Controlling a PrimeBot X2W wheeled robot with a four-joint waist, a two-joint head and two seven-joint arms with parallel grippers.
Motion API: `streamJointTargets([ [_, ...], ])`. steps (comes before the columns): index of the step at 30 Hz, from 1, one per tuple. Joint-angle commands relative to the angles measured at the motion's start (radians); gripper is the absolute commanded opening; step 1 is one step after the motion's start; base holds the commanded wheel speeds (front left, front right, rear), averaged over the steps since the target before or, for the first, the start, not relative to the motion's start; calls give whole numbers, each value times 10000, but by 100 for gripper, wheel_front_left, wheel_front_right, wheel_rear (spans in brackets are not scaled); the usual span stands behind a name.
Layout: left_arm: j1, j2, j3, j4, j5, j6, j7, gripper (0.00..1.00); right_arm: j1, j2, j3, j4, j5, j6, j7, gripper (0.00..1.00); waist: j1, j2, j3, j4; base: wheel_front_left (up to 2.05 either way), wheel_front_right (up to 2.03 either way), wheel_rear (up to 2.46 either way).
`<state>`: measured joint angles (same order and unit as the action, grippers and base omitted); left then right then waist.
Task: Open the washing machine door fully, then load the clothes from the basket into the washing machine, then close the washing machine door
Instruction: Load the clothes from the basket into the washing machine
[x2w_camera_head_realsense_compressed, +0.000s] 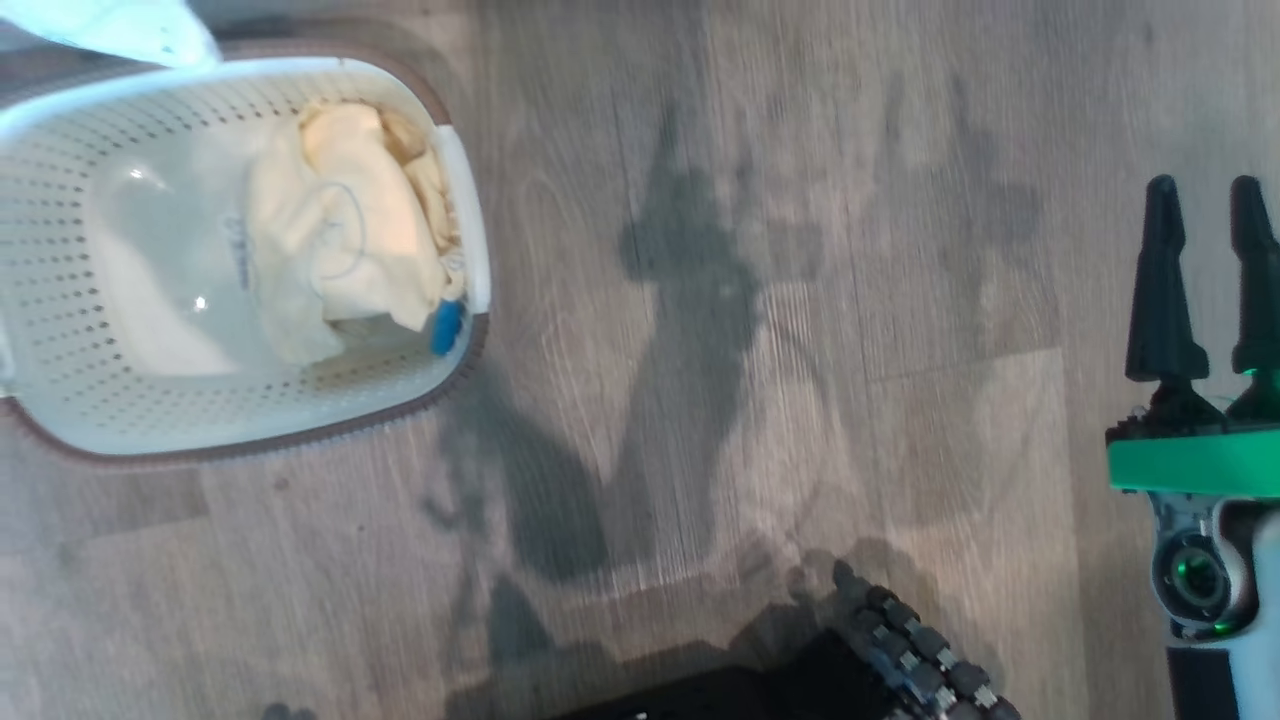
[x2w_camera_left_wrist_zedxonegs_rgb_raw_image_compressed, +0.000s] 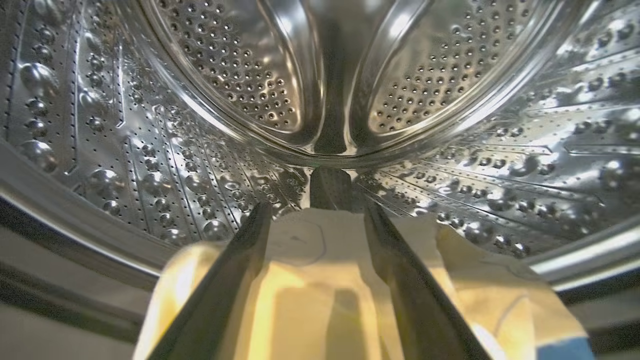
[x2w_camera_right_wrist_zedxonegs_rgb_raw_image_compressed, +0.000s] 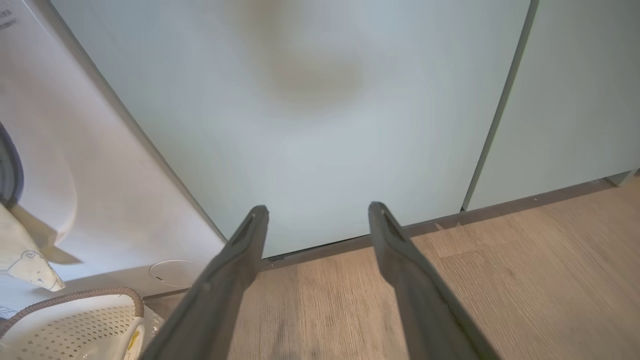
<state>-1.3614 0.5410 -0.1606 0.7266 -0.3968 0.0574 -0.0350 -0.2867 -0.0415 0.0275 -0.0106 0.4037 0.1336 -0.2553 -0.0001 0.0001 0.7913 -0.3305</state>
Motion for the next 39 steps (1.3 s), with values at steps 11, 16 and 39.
streamJointTargets([
  [11,3850,154,720,-3857,-480,942,-546,100,889,-89,-270,-446,-453,-29,-65,100,1,-1,-1221,742,0,0,0],
  [16,6034,-135,873,-5915,-536,1571,-793,100,1138,-212,-348,-518,-666,-29,-65,100,1,-1,-1797,1089,0,0,0],
  [39,11929,-1609,-51,-9390,-184,3198,-1389,100,2172,-1029,22,-252,-1292,-29,156,100,1,-1,-4654,2206,0,0,0],
])
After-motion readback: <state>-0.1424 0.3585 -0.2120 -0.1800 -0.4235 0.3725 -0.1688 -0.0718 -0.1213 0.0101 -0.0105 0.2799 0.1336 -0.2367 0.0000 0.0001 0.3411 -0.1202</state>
